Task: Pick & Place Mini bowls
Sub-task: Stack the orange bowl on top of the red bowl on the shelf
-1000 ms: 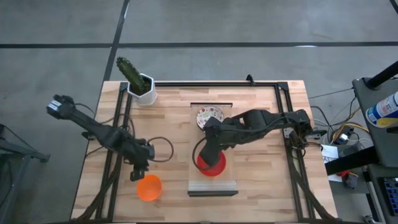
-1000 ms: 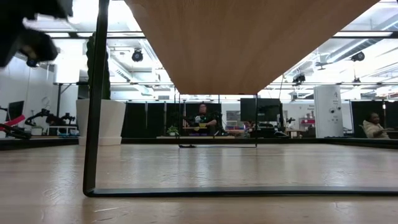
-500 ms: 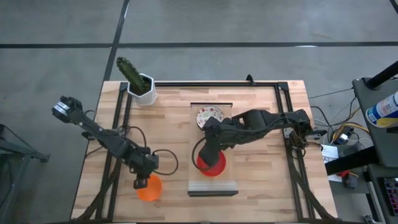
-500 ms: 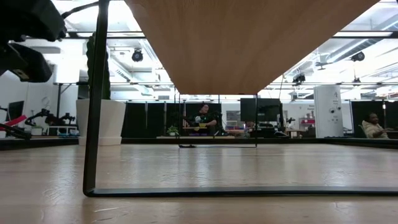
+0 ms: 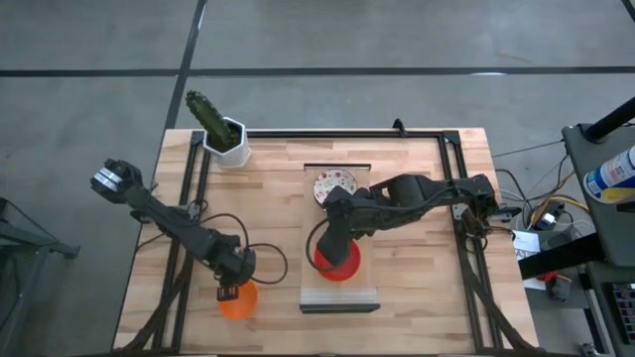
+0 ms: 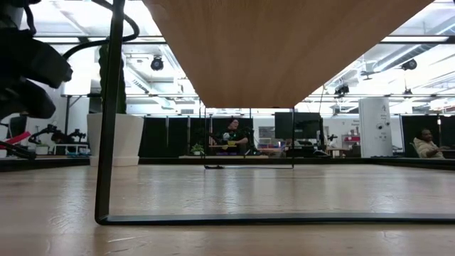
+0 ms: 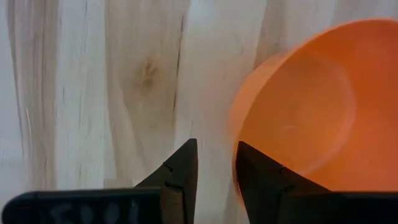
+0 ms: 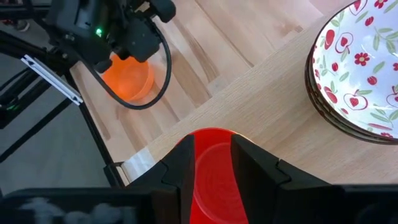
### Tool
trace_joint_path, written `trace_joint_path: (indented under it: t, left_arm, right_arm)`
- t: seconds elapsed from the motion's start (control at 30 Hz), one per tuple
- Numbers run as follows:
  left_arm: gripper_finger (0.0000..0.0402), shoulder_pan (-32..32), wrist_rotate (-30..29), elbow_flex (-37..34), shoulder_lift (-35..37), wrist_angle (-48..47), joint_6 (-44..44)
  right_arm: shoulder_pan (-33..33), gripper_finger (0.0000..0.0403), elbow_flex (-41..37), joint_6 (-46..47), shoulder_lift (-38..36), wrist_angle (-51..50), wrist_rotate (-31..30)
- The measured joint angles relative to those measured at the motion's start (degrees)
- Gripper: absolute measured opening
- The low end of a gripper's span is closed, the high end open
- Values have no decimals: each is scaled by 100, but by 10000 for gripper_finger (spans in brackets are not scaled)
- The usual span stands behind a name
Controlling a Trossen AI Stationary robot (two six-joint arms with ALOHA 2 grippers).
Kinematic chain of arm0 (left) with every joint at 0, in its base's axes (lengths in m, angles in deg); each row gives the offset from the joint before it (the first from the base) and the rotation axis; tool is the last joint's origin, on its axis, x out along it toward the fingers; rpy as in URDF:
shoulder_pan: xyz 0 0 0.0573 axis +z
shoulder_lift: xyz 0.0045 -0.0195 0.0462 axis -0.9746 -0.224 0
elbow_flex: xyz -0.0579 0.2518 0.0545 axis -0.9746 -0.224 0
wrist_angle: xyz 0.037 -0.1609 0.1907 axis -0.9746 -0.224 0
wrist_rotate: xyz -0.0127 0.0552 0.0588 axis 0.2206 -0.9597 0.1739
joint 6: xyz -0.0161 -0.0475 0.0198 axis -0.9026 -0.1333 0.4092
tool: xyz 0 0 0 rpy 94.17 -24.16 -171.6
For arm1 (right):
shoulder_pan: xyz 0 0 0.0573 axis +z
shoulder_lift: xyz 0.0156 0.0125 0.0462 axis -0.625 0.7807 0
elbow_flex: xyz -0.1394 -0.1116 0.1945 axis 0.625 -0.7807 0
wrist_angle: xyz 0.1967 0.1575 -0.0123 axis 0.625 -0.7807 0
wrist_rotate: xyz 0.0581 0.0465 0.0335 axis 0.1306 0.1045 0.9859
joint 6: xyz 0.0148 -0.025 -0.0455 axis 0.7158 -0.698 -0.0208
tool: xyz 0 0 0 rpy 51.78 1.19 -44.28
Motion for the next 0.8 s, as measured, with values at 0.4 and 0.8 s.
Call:
trace_joint_path:
  t: [0.4, 0.8]
  left_arm:
    - [5, 4, 119, 0, 7, 98, -13]
    - [1, 7, 152, 116, 833, -22, -607]
  right_arm:
    - [0, 87, -2, -38, 0, 0, 2]
    - [-2, 68, -2, -96, -8, 0, -2]
